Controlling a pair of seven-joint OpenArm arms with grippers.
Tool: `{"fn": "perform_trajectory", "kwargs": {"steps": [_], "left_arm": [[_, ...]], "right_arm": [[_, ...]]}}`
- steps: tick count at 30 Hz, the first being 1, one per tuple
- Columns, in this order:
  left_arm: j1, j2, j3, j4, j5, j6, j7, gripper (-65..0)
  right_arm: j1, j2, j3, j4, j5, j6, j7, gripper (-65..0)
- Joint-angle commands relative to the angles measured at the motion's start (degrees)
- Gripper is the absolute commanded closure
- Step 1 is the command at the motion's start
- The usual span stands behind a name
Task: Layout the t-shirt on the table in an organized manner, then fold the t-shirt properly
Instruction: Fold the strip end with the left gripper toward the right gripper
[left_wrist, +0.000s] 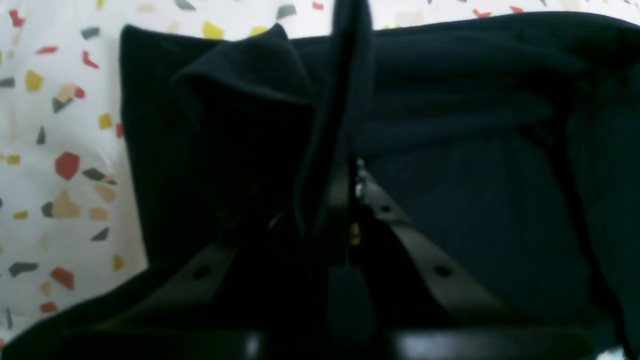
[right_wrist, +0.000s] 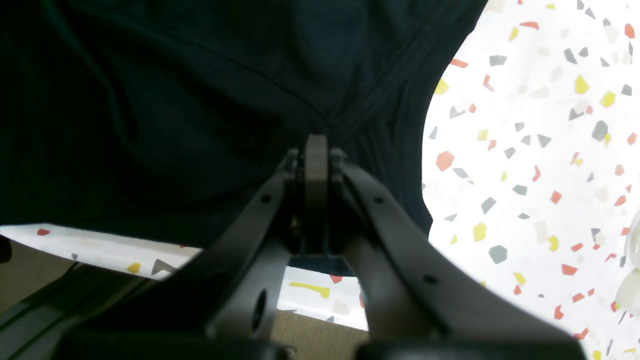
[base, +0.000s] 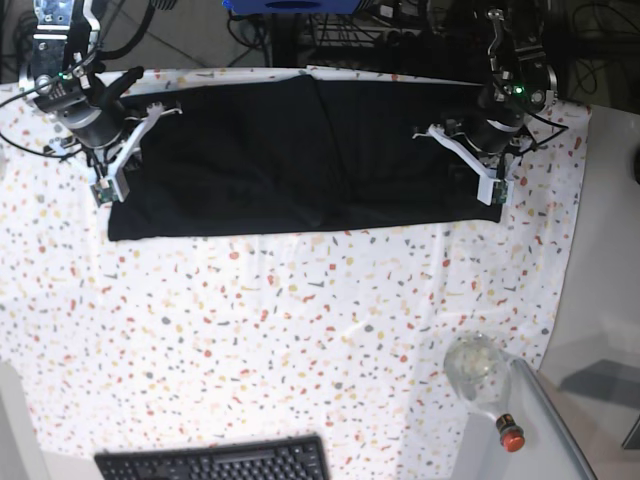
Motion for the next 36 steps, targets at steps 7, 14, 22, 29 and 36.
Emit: {"fn": "perform_trajectory", "kwargs": {"steps": [7, 14, 22, 29, 36], "left_arm": [[-0.37, 1.68, 7.55, 1.80, -0.84, 4.07, -1.19, 0.0], [-0.98, 4.93, 12.21, 2.24, -0.58, 5.83, -1.19, 0.0], [-0.98, 4.93, 18.54, 3.29, -0.84, 9.61, -1.19, 0.0], [-1.07, 5.02, 21.27, 4.17, -0.84, 11.72, -1.19, 0.0], [-1.25, 5.28, 21.44, 3.99, -0.84, 11.72, -1.19, 0.0]], "right_arm": [[-0.02, 1.07, 0.11, 1.15, 0.21, -0.05, 0.98, 0.0], [-0.02, 1.07, 0.11, 1.15, 0.21, -0.05, 0.98, 0.0], [-0.02, 1.07, 0.11, 1.15, 0.21, -0.05, 0.98, 0.0], [0.07, 1.07, 0.11, 1.15, 0.21, -0.05, 0.98, 0.0], [0.07, 1.07, 0.11, 1.15, 0.21, -0.05, 0.98, 0.0]]}}
